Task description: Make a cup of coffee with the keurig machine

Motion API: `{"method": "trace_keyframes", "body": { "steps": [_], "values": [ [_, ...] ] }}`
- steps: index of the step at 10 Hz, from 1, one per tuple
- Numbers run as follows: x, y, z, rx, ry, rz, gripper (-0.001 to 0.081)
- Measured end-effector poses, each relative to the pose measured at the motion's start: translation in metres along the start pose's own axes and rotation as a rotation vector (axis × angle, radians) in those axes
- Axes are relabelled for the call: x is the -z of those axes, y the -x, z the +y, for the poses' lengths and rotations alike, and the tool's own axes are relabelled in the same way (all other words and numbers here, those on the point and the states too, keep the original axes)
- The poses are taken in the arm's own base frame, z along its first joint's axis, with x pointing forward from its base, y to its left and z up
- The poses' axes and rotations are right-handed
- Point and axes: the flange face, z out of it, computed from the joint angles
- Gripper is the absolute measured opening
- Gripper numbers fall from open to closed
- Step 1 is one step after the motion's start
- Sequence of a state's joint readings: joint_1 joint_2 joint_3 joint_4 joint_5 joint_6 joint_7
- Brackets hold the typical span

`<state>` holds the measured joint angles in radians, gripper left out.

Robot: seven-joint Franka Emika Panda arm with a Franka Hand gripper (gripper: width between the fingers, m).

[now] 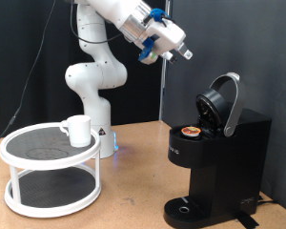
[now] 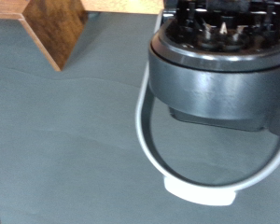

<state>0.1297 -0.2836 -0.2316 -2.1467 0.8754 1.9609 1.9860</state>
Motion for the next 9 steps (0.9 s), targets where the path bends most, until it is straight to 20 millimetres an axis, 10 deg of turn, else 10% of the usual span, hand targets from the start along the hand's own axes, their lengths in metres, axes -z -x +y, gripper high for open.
{"method": "trace_keyframes", "body": {
  "steps": [9],
  "values": [
    [-0.062,0.058,0.028,-0.045,0.107,0.084,0.0734]
  ]
}}
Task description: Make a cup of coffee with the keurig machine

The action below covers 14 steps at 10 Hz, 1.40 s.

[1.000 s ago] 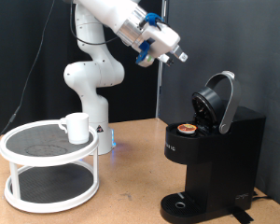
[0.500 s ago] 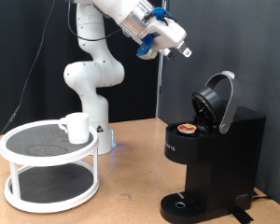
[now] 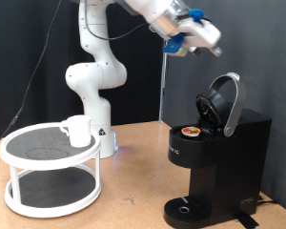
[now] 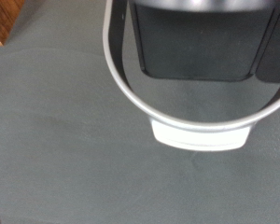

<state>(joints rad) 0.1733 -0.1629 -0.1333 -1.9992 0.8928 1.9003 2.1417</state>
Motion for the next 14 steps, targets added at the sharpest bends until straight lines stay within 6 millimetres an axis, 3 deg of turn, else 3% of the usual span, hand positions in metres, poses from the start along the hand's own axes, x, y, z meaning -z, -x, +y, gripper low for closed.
{"method": "trace_keyframes", "body": {
  "steps": [6,9,14],
  "values": [
    [-0.064,0.043,0.034,0.082,-0.043,0.182,0.0734],
    [-0.066,0.042,0.035,0.074,-0.022,0.178,0.0734],
    [-0.098,0.047,0.047,0.092,-0.015,0.218,0.0734]
  ]
}}
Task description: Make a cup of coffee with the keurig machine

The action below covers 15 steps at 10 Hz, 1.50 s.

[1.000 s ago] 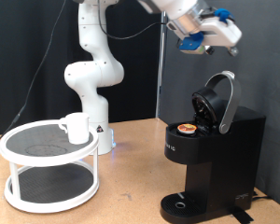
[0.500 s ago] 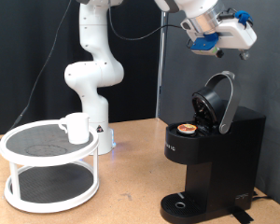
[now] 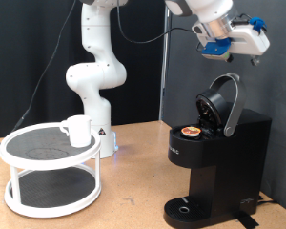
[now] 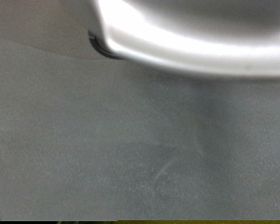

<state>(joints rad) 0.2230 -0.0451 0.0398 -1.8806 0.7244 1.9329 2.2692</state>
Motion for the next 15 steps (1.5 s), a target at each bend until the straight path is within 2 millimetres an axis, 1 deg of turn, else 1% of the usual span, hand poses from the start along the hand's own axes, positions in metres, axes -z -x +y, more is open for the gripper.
{"method": "trace_keyframes", "body": {
  "steps": [5,7,10,11,12,13,15],
  "values": [
    [-0.022,0.017,0.018,0.03,-0.018,0.024,0.0734],
    [-0.027,0.017,0.021,0.043,-0.04,0.062,0.0734],
    [-0.025,0.01,0.019,0.052,-0.043,0.114,0.0734],
    [-0.023,0.007,0.017,0.047,-0.041,0.125,0.0613],
    [-0.021,0.003,0.013,0.04,-0.041,0.133,0.0613],
    [-0.02,-0.001,0.009,0.031,-0.042,0.142,0.0443],
    [-0.016,-0.008,0.0,0.014,-0.048,0.148,0.0156]
  ]
}}
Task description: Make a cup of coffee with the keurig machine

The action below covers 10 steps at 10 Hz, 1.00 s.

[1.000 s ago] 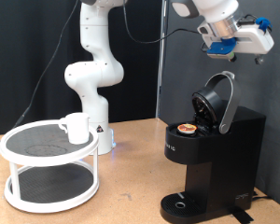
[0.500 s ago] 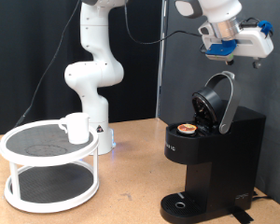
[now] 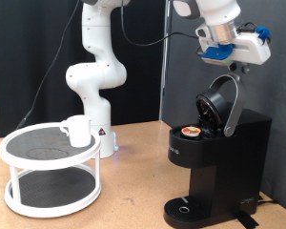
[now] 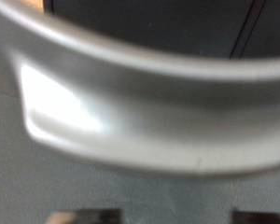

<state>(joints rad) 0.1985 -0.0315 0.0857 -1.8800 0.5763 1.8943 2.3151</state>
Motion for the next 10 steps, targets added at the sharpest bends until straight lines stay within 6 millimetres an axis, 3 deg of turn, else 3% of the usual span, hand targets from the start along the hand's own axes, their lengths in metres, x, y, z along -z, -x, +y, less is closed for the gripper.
{"method": "trace_keyframes", "body": {
  "steps": [1,2,6,10],
  "values": [
    [0.0,-0.004,-0.005,-0.009,-0.003,0.003,0.0156],
    [0.001,-0.007,-0.007,-0.014,-0.004,0.003,0.0036],
    [0.011,-0.017,-0.013,-0.004,-0.017,-0.008,0.0002],
    [0.034,-0.047,-0.03,-0.009,-0.063,-0.001,0.0]
  ]
}}
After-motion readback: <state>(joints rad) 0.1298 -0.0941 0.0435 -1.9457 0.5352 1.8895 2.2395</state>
